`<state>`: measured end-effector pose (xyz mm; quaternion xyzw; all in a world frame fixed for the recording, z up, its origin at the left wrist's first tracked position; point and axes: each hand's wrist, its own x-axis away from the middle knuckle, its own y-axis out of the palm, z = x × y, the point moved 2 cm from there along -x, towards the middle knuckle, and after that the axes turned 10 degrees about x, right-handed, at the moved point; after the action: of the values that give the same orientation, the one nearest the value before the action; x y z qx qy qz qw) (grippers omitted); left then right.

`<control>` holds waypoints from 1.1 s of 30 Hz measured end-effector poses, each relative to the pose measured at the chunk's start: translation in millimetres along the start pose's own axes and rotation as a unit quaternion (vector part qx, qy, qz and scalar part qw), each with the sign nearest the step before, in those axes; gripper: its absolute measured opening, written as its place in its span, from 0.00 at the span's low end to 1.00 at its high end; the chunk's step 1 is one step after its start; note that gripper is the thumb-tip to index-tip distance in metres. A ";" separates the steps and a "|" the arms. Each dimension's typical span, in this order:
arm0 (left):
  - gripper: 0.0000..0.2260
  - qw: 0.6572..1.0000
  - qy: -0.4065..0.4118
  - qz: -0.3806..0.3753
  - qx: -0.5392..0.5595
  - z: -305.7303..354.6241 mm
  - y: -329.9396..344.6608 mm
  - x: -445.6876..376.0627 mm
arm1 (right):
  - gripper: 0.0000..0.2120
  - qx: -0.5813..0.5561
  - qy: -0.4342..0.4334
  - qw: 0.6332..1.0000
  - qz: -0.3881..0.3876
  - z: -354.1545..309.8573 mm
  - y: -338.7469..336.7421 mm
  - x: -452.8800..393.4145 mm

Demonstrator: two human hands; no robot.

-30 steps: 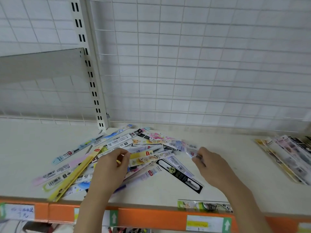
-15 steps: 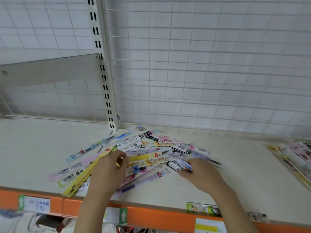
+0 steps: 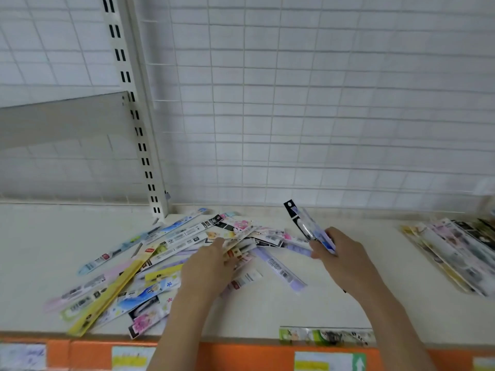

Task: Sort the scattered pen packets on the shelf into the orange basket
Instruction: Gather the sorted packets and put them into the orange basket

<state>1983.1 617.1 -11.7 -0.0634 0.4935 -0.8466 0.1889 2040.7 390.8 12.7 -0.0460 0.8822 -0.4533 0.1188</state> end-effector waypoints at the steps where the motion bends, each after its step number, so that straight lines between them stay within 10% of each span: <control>1: 0.20 1.000 -0.017 -0.005 -0.010 2.6 3.9 -3.0 | 0.07 -0.018 -0.001 1.000 0.003 0.3 -1.6 0.6; 21: 0.26 0.978 -0.064 0.125 0.156 15.2 -15.6 -8.5 | 0.11 -0.180 -0.004 0.979 0.092 -14.8 4.2 -10.8; 27: 0.03 0.966 -0.021 0.110 0.231 15.5 -28.3 -3.0 | 0.11 -0.167 0.060 0.983 0.050 4.6 27.8 -4.4; 33: 0.08 0.927 -0.012 0.105 0.360 5.8 -31.3 1.1 | 0.21 -0.069 0.042 0.996 0.021 -5.1 26.7 -15.1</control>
<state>1975.7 625.8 18.0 0.0513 0.1565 -0.9418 0.2930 2054.8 413.3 -3.5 -0.0160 0.9163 -0.3904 0.0876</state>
